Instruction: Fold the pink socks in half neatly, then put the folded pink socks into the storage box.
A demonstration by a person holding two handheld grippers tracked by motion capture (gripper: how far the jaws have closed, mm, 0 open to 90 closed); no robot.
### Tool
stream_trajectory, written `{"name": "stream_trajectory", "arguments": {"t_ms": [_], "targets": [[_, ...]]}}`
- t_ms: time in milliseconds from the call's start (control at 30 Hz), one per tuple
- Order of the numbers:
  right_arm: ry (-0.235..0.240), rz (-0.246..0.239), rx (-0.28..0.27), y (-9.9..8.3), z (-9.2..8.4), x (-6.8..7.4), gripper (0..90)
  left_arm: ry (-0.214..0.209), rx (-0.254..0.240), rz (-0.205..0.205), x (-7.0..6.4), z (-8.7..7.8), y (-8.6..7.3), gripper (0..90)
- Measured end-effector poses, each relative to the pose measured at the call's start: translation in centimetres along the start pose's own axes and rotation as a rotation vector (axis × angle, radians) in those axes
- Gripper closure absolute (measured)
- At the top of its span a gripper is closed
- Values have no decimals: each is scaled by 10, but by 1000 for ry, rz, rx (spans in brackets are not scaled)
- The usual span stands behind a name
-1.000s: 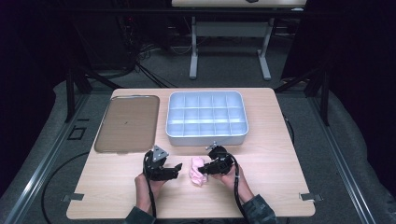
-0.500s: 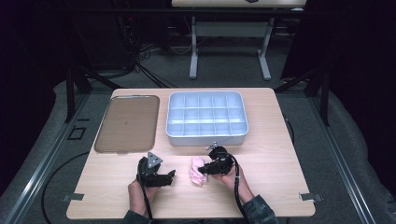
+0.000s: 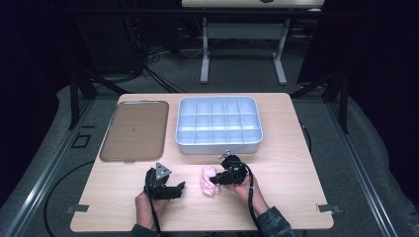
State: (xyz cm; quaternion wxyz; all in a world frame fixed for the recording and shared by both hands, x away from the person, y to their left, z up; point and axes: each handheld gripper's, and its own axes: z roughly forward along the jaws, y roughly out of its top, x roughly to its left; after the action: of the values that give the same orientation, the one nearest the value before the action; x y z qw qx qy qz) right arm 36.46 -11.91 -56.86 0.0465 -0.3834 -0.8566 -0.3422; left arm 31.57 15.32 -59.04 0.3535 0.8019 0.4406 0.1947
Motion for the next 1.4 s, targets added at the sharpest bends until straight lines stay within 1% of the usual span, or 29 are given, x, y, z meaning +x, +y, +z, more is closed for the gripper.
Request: {"name": "stream_trajectory", "arguments": {"t_ms": [300, 367, 433, 467, 533, 600, 667, 767, 900, 933, 1033, 1133, 1167, 1233, 1300, 1333, 1367, 1400], "targets": [[-1, -4, -7, -1, 0, 0, 761, -1, 1, 1, 0, 0, 0, 149], [1, -1, -19, -2, 1, 1, 763, 0, 1, 1, 0, 0, 0, 148], [-3, -6, -14, -2, 0, 0, 764, 0, 2, 2, 0, 0, 0, 148], [4, 1, -27, -3, 1, 0, 763, 1, 1, 1, 0, 0, 0, 148], [9, 4, -23, -3, 0, -1, 763, 4, 2, 0, -1, 0, 0, 147], [17, 11, -34, -4, 0, -1, 763, 8, 0, -6, -1, 1, 0, 147], [13, 1, -24, -3, -1, -1, 765, 10, 0, -8, -1, 1, 0, 147], [11, -5, -24, -3, -1, -1, 769, 10, 0, -9, -1, 1, 0, 148], [10, -9, -47, -4, -1, 1, 772, 10, 1, -8, -1, 1, 0, 148], [6, -19, -37, -4, -2, 1, 774, 10, 1, -10, -1, 1, 0, 148], [6, -29, -48, -5, -3, 2, 780, 11, 0, -8, -1, 1, 0, 148], [12, -28, -68, -5, -3, 4, 785, 10, 0, -9, -1, 1, 0, 148], [7, -39, -59, -5, -4, 4, 786, 10, 0, -8, -1, 1, 0, 148], [10, -39, -63, -6, -4, 4, 790, 10, -1, -8, -1, 1, 0, 148], [15, -41, -80, -6, -5, 5, 798, 11, 0, -6, -1, 1, 0, 148], [12, -53, -69, -6, -6, 5, 800, 10, 0, -7, -1, 1, 0, 148], [16, -51, -83, -6, -6, 7, 803, 10, 0, -8, -1, 1, 0, 148], [14, -54, -86, -6, -6, 7, 806, 11, 0, -6, -1, 1, 0, 148]]}}
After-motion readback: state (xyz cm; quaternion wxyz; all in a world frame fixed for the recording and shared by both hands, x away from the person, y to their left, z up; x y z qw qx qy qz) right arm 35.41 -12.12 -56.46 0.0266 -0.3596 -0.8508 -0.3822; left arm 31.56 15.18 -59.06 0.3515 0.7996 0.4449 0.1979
